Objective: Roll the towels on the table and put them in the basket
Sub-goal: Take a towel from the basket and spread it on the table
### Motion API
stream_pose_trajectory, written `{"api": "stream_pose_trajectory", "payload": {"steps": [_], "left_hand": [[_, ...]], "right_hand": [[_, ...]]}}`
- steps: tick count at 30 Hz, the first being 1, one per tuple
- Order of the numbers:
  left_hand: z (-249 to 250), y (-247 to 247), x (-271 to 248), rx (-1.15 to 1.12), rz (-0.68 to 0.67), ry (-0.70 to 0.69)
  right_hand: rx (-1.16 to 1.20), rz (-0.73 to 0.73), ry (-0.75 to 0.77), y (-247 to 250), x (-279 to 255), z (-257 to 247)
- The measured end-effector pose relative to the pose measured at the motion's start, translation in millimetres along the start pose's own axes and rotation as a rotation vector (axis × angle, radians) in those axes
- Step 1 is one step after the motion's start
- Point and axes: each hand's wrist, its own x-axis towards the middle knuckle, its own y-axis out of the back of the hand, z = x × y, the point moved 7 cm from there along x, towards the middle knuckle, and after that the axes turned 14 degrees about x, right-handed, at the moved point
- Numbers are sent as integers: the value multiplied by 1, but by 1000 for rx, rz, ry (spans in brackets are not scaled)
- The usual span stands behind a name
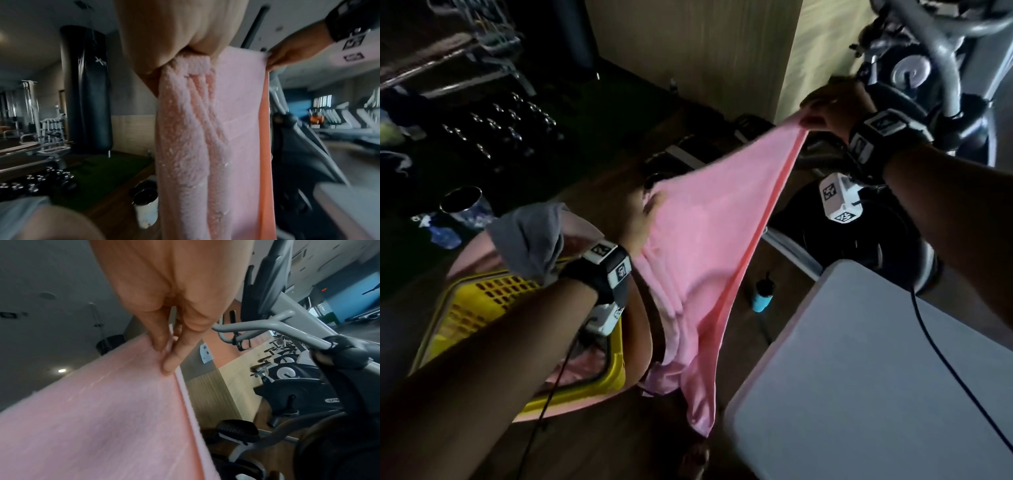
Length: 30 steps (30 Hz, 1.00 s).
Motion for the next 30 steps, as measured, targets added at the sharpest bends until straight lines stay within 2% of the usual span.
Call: {"api": "stream_pose_trajectory", "payload": {"steps": [4, 7, 9, 10, 12, 14, 17, 21, 23, 24, 25, 26, 27, 28, 29, 30], "left_hand": [[-73, -51, -38, 248, -143, 65], [-92, -95, -93, 258, -198, 180], [-68, -133, -139, 248, -256, 210], [-53, -158, -164, 198, -306, 229], [-20, -220, -213, 138, -393, 215], [15, -288, -263, 204, -513, 147], [82, -370, -335, 223, -693, 66], [191, -443, -423, 33, -932, -48], [232, -460, -455, -59, -1067, -141], [244, -463, -465, -49, -1094, -222], [252, -461, -471, -22, -1095, -301], [250, -455, -470, 17, -1035, -372], [241, -447, -466, 85, -924, -440], [227, -438, -459, 173, -804, -505], [210, -430, -455, 274, -735, -553], [189, -428, -454, 374, -762, -588]], "right_hand": [[-194, 7, 33, 37, 14, 59], [-551, -103, 118, 44, -10, 106], [-707, -200, 215, 54, -33, 147], [-774, -239, 185, 68, -45, 176], [-922, -281, 58, 121, -62, 247], [-1020, -320, -72, 192, -82, 326], [-1172, -391, -236, 291, -149, 399], [-1214, -224, -569, 449, -248, 480], [-1218, -138, -696, 492, -292, 492], [-1256, -123, -710, 491, -310, 479], [-1297, -71, -686, 484, -321, 463], [-1322, 27, -641, 476, -329, 450], [-1264, 139, -555, 468, -329, 439], [-1195, 199, -401, 454, -323, 431], [-1122, 159, -280, 432, -319, 430], [-1077, 97, -187, 407, -319, 429]]}}
